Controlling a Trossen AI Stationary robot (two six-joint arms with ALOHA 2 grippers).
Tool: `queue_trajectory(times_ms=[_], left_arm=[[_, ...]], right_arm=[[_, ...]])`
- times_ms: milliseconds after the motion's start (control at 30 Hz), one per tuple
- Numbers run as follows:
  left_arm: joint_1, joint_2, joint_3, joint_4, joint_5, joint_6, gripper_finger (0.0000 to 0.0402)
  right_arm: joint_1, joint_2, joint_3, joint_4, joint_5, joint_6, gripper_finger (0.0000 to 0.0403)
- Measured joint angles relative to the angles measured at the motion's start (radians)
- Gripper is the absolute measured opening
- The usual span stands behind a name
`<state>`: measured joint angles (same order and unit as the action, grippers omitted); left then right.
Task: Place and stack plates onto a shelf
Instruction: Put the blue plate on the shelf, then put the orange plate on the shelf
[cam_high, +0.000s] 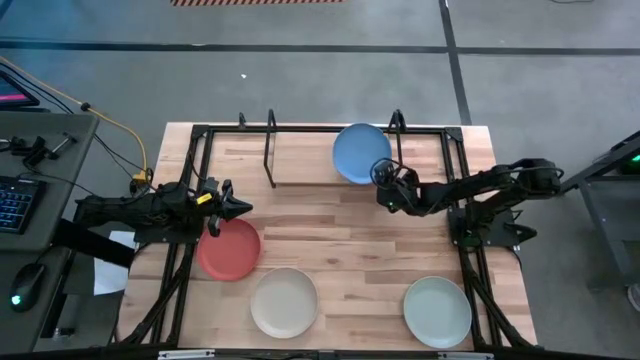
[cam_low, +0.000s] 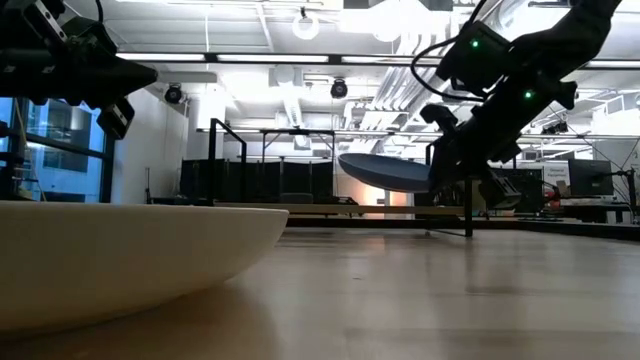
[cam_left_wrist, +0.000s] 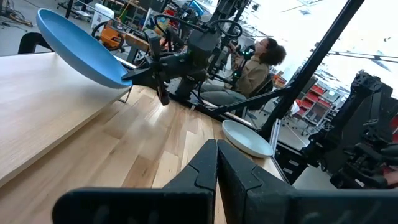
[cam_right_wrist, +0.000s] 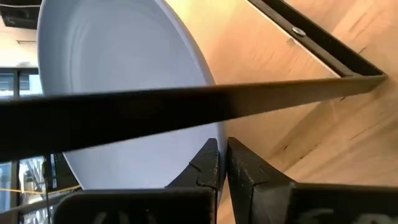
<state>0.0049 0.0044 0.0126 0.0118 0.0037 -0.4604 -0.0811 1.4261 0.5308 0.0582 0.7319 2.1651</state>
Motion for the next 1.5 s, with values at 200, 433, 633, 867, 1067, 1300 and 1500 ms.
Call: queue_trajectory(times_ms=[200, 433, 633, 867, 1067, 1300, 1500], left_arm=[[0.0, 0.0, 0.0, 0.0, 0.0, 0.0, 0.0], [0.0, 0.0, 0.0, 0.0, 0.0, 0.0, 0.0], [0.0, 0.0, 0.0, 0.0, 0.0, 0.0, 0.0], [0.0, 0.0, 0.0, 0.0, 0.0, 0.0, 0.0], [0.0, 0.0, 0.0, 0.0, 0.0, 0.0, 0.0], [0.0, 0.0, 0.0, 0.0, 0.0, 0.0, 0.0], [0.0, 0.0, 0.0, 0.0, 0.0, 0.0, 0.0]], right_arm=[[0.0, 0.0, 0.0, -0.01, -0.019, -0.023, 0.0001], [0.0, 0.0, 0.0, -0.017, 0.008, -0.034, 0.0043], [0.0, 0.0, 0.001, -0.035, 0.018, -0.026, 0.0099], [0.0, -0.042, 0.001, -0.078, 0.016, -0.059, 0.0133], [0.018, -0.157, 0.001, -0.109, -0.006, -0.218, 0.0135], [0.094, -0.286, 0.001, -0.122, -0.306, -0.633, 0.0135], [0.25, -0.331, 0.001, -0.012, -0.559, -0.895, 0.0135]])
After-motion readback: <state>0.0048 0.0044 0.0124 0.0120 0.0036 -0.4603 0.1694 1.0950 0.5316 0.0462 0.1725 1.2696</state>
